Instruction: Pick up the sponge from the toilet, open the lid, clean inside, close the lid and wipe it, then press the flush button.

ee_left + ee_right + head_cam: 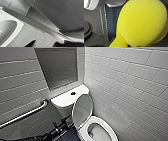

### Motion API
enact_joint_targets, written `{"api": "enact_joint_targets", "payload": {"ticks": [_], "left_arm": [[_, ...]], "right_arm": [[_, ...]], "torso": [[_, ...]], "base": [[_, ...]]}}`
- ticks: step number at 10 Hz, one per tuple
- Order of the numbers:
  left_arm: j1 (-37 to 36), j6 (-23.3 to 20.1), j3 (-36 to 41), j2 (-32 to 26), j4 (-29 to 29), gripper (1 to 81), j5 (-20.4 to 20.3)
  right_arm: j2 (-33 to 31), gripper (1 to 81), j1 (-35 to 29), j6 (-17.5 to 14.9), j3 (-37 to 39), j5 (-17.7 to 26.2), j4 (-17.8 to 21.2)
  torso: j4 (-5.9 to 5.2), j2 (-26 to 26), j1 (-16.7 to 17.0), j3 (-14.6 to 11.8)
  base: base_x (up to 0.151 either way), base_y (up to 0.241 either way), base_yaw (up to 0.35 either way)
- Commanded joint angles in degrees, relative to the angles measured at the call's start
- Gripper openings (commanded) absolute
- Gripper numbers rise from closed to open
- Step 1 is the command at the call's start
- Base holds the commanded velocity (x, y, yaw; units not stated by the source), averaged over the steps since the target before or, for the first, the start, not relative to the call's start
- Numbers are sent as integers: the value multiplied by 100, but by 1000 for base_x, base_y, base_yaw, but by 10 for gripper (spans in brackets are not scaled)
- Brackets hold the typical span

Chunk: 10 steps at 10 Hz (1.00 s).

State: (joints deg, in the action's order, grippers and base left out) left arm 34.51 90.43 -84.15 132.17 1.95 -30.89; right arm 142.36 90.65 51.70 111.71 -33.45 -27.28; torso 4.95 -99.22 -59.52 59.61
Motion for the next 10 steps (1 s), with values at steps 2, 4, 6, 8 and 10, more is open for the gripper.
{"api": "enact_joint_targets", "payload": {"ticks": [2,4,6,8,10], "left_arm": [[-344,-25,267,-295,367,811,21],[-282,-17,329,-515,1423,811,422],[-300,37,651,-690,3391,811,1528],[-265,37,1823,-997,5587,811,3568],[23,-104,3216,-1262,6544,811,5788]], "right_arm": [[-188,10,2,-11,-81,128,-163],[-188,10,2,-11,-72,128,-163],[-196,10,-33,-28,-2,137,-190],[-223,10,-24,-54,112,154,-207],[-267,10,-24,-37,174,146,-514]], "torso": [[0,0,0,0],[0,0,0,0],[0,-2,0,0],[0,0,0,0],[0,-2,0,0]], "base": [[0,0,0],[0,0,0],[0,0,0],[0,0,0],[0,0,0]]}}
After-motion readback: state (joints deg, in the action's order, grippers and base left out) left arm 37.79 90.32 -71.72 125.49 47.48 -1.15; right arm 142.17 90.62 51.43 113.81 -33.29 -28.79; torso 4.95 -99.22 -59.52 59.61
